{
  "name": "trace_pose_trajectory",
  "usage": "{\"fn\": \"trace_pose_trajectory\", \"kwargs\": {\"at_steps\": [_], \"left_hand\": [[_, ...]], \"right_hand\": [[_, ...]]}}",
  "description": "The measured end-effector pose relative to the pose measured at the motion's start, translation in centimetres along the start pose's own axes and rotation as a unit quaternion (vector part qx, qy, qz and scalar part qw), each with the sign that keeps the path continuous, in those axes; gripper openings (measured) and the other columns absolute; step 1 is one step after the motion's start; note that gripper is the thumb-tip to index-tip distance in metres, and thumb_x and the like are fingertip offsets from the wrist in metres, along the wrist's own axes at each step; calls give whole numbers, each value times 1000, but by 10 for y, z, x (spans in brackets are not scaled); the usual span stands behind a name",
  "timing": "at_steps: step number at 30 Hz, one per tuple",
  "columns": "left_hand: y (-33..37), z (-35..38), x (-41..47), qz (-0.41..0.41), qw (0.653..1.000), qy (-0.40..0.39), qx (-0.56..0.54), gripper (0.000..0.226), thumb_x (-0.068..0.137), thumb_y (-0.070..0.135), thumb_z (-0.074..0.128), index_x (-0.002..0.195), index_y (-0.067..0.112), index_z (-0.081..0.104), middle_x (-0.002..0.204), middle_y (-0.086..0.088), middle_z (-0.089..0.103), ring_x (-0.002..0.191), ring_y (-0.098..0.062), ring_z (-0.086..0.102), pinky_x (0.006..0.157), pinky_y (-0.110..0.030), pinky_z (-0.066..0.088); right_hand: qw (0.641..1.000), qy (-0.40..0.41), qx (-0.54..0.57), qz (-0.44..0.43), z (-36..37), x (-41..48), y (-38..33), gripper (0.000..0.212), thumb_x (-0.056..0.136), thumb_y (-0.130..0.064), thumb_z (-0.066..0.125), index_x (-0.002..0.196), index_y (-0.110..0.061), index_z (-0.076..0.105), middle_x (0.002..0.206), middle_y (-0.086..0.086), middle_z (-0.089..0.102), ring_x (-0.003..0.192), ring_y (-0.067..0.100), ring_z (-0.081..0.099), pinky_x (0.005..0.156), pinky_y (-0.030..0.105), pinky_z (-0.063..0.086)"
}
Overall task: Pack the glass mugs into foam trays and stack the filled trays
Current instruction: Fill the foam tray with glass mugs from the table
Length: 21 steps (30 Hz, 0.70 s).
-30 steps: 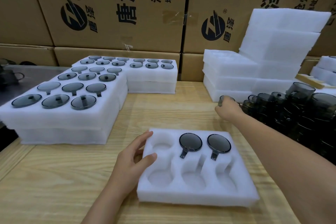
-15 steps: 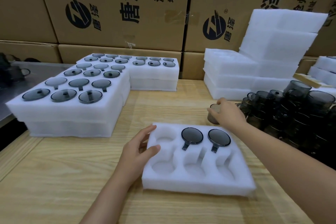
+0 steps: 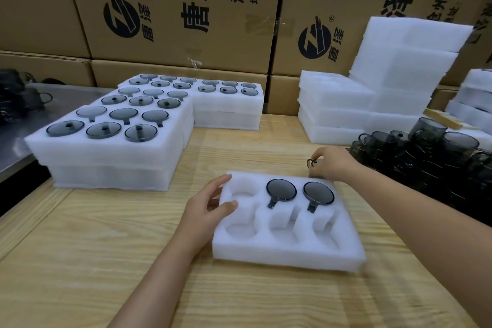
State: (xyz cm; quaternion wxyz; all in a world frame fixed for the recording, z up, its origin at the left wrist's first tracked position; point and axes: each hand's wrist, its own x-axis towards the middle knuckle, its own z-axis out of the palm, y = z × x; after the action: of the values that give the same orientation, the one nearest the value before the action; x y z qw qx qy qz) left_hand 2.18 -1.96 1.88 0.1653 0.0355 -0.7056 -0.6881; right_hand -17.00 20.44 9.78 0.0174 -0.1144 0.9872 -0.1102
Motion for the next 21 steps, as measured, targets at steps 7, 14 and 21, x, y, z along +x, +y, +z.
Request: {"fn": "trace_pose_trajectory", "kwargs": {"at_steps": [7, 14, 21], "left_hand": [[-2, 0, 5, -2, 997, 26, -66, 46, 73, 26, 60, 118, 28, 59, 124, 13, 61, 110, 6, 58, 80, -13, 48], [2, 1, 6, 0, 998, 43, -42, 55, 77, 34, 56, 129, 16, 56, 131, -1, 59, 121, -14, 55, 103, -37, 43], [7, 3, 3, 15, 999, 32, -25, 51, 83, 48, 48, 125, 20, 59, 122, 4, 66, 116, -12, 59, 97, -34, 46]], "right_hand": [[963, 16, 159, -218, -43, -32, -39, 59, 86, -10, 63, 140, -21, 42, 139, 0, 42, 124, 13, 41, 96, 16, 33], [878, -161, 82, -444, -50, -76, -95, 45, 84, 3, 52, 118, -28, 55, 127, -10, 44, 120, 2, 41, 94, 26, 45], [871, -175, 91, -450, -25, -72, -102, 46, 76, 7, 48, 109, -23, 57, 125, -7, 45, 117, 5, 44, 86, 2, 31]]}}
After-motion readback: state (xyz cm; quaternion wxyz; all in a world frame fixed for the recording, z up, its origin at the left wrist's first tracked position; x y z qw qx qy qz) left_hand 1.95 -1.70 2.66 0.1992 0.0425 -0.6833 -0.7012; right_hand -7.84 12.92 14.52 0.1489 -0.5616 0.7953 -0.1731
